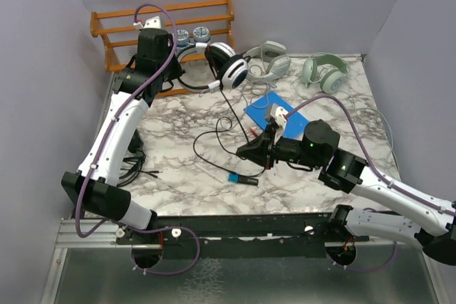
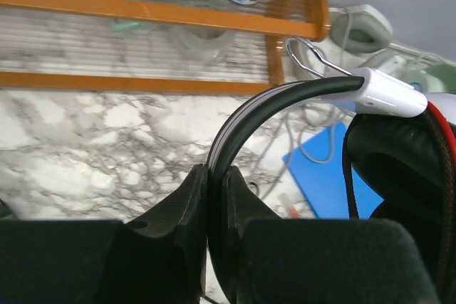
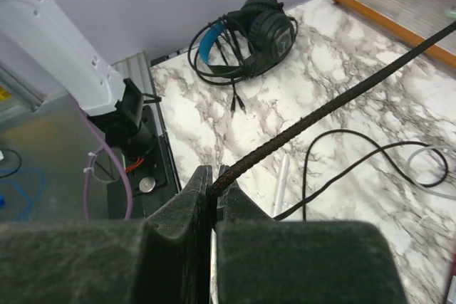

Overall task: Wrap the headphones
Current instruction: Wrap the headphones cable around the headphones.

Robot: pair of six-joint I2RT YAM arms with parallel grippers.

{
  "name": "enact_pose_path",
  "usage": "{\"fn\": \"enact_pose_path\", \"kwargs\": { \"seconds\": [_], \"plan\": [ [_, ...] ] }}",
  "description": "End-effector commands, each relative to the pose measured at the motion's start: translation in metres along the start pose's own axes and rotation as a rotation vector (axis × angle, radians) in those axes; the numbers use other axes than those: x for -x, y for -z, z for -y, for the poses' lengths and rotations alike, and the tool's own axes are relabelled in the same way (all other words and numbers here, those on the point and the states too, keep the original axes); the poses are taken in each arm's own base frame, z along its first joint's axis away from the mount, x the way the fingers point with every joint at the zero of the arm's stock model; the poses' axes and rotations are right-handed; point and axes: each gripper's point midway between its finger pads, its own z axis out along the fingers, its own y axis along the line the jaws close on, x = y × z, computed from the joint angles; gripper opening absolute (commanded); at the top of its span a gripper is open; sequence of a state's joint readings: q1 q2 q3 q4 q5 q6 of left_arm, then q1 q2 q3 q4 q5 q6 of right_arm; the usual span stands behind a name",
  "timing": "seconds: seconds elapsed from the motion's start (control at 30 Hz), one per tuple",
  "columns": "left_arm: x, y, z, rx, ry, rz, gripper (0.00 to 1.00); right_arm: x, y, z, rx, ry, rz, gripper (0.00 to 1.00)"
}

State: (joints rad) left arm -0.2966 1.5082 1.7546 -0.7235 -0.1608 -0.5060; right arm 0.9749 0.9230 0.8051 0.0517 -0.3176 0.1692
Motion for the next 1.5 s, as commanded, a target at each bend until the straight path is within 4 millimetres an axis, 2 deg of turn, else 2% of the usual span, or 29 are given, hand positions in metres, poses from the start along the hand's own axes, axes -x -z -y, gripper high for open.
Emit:
{"fn": "enact_pose_path", "kwargs": {
  "seconds": [0.0,0.13,0.23,0.3,0.43,0.53,0.8,1.03,1.17,1.23,1.3,1.4,1.47],
  "plan": [
    [0.029,0.019,-0.032,0.128,-0.105,0.193,0.0,0.005,0.011,0.013,-0.103,0.058,-0.132,0.01],
    [0.019,0.033,-0.066,0.296,-0.256,0.231,0.0,0.044,0.018,0.027,-0.201,0.155,-0.123,0.01],
    [0.008,0.042,-0.073,0.339,-0.387,0.239,0.0,0.066,0.018,0.041,-0.278,0.22,-0.156,0.01],
    [-0.003,0.047,-0.069,0.327,-0.475,0.242,0.0,0.07,0.016,0.053,-0.334,0.254,-0.2,0.01],
    [-0.025,0.059,-0.054,0.254,-0.656,0.252,0.0,0.067,0.005,0.084,-0.463,0.296,-0.291,0.01],
    [-0.042,0.068,-0.039,0.142,-0.773,0.247,0.0,0.064,-0.001,0.1,-0.527,0.318,-0.326,0.01],
    [-0.079,0.093,-0.008,-0.181,-0.949,0.211,0.0,0.068,-0.012,0.117,-0.587,0.392,-0.33,0.13],
    [-0.102,0.114,0.013,-0.389,-0.95,0.115,0.0,0.066,-0.022,0.126,-0.609,0.415,-0.316,0.15],
    [-0.108,0.134,0.034,-0.543,-0.929,0.088,0.0,0.057,-0.028,0.133,-0.619,0.393,-0.313,0.17],
    [-0.106,0.146,0.045,-0.611,-0.894,0.094,0.0,0.054,-0.028,0.139,-0.62,0.366,-0.305,0.22],
    [-0.101,0.156,0.053,-0.644,-0.847,0.105,0.0,0.051,-0.026,0.148,-0.613,0.316,-0.288,0.32],
    [-0.085,0.158,0.057,-0.6,-0.726,0.113,0.0,0.047,-0.018,0.16,-0.585,0.238,-0.249,0.34],
    [-0.081,0.164,0.064,-0.619,-0.669,0.108,0.0,0.048,-0.017,0.159,-0.537,0.208,-0.19,0.34]
  ]
}}
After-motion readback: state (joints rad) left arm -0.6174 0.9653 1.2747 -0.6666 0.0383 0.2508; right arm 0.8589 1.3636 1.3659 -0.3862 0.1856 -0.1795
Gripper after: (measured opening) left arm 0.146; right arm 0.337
